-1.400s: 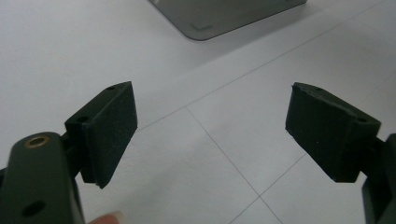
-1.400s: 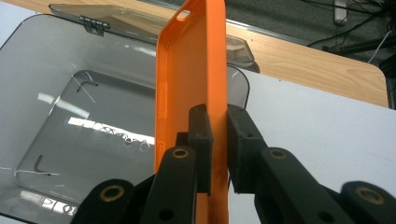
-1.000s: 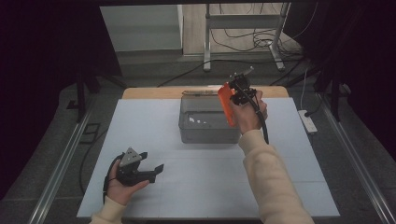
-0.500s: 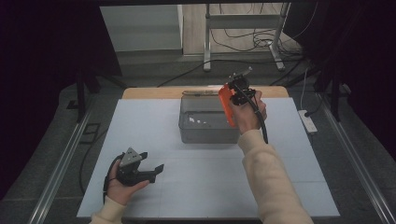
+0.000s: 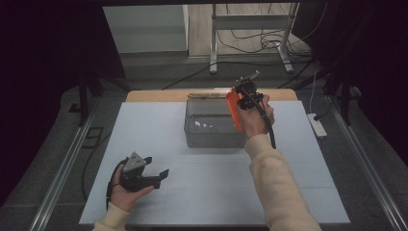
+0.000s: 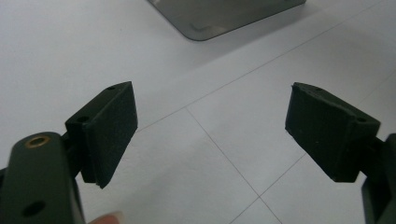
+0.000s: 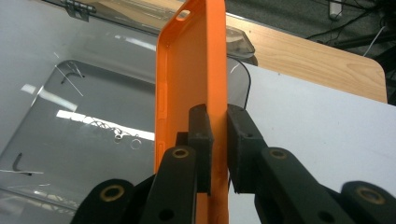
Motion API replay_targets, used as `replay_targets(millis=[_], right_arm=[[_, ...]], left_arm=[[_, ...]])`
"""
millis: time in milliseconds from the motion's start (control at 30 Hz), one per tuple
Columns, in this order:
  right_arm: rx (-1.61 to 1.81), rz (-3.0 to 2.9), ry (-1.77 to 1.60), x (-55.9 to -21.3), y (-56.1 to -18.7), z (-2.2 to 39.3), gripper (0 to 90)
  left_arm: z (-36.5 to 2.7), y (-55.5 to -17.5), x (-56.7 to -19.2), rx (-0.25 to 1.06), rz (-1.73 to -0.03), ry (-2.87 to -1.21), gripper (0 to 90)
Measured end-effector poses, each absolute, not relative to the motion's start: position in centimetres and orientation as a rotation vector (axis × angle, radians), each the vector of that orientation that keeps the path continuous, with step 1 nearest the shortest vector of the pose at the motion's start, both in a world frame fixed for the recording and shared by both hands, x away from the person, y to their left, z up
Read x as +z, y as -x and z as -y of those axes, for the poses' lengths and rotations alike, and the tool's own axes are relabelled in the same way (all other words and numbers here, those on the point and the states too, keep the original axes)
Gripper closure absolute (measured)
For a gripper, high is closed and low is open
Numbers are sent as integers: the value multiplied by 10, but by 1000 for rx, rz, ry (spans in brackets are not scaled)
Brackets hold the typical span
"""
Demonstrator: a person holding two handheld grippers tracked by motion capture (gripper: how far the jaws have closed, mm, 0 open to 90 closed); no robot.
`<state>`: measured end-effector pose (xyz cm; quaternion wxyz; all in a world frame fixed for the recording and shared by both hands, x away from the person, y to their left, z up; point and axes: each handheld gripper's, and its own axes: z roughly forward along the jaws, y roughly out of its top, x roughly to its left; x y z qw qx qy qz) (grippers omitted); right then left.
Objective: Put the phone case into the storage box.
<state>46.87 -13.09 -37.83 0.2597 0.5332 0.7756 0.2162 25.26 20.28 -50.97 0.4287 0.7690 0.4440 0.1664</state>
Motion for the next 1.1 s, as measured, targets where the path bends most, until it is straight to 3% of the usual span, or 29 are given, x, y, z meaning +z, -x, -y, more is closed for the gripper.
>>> replay_targets(millis=[1100], right_arm=[[509,-2101,-1433,-398,-475,123,812]], left_arm=[[-203,-252,-509,418,-1108,-1923,170]])
